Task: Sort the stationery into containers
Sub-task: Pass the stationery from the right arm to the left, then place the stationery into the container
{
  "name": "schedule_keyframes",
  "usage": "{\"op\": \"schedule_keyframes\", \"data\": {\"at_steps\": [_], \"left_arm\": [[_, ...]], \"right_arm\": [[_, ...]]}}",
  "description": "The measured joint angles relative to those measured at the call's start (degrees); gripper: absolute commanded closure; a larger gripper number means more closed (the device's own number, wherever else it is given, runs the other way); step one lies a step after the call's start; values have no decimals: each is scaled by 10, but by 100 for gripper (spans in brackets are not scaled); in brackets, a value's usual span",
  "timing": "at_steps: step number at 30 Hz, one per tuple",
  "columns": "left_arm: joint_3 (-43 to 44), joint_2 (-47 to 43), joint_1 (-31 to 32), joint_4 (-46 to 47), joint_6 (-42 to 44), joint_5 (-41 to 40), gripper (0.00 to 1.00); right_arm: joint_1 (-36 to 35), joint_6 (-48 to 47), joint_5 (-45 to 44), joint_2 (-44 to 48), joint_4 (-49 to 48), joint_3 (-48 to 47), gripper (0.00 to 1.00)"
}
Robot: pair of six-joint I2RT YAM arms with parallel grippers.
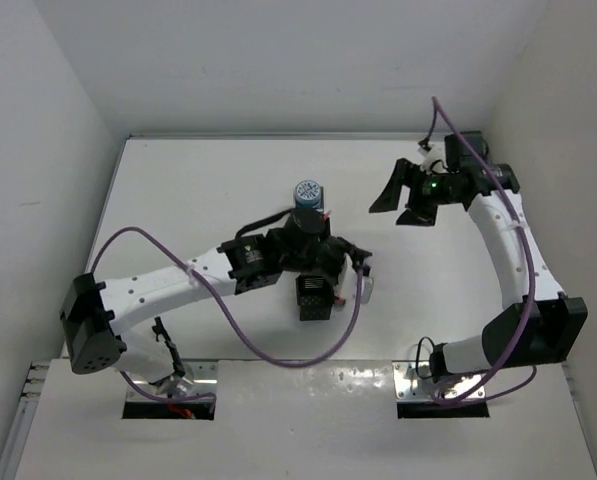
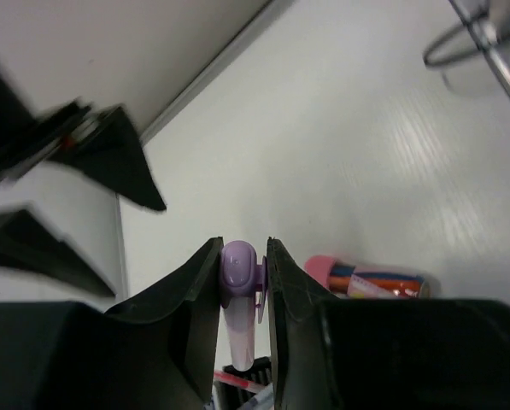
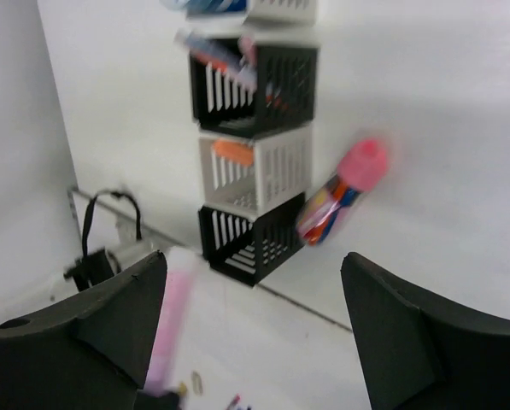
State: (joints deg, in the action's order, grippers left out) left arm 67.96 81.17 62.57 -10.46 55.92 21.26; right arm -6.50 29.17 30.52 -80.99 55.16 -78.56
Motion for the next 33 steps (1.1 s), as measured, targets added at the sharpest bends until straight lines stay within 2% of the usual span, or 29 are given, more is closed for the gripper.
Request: {"op": "schedule_keyframes", "data": {"at_steps": [6,10,13,16,21,28,33], "left_arm": [[66,-21,-99,48,-314,28,100],[10,-60,-171,127,-493,62,100],[-49,-83,-201,184,-595,82,100],[-99,-85,-231,227,-652,99,100],[-148,-80,-251,285,-696,113,100],[-153,-21,-256,337,-710,123,100],[-153,11,-269,342,-711,114,96]], "right_arm": [[98,-20,12,1,-29,13,19],[124,-17,26,10,-56,76,23],[128,-11,32,30,-79,132,24],[127,-9,33,51,-95,165,25],[114,-20,18,74,-136,177,26],[86,-33,-12,80,-160,196,26],[78,-38,-30,79,-167,207,28]]}}
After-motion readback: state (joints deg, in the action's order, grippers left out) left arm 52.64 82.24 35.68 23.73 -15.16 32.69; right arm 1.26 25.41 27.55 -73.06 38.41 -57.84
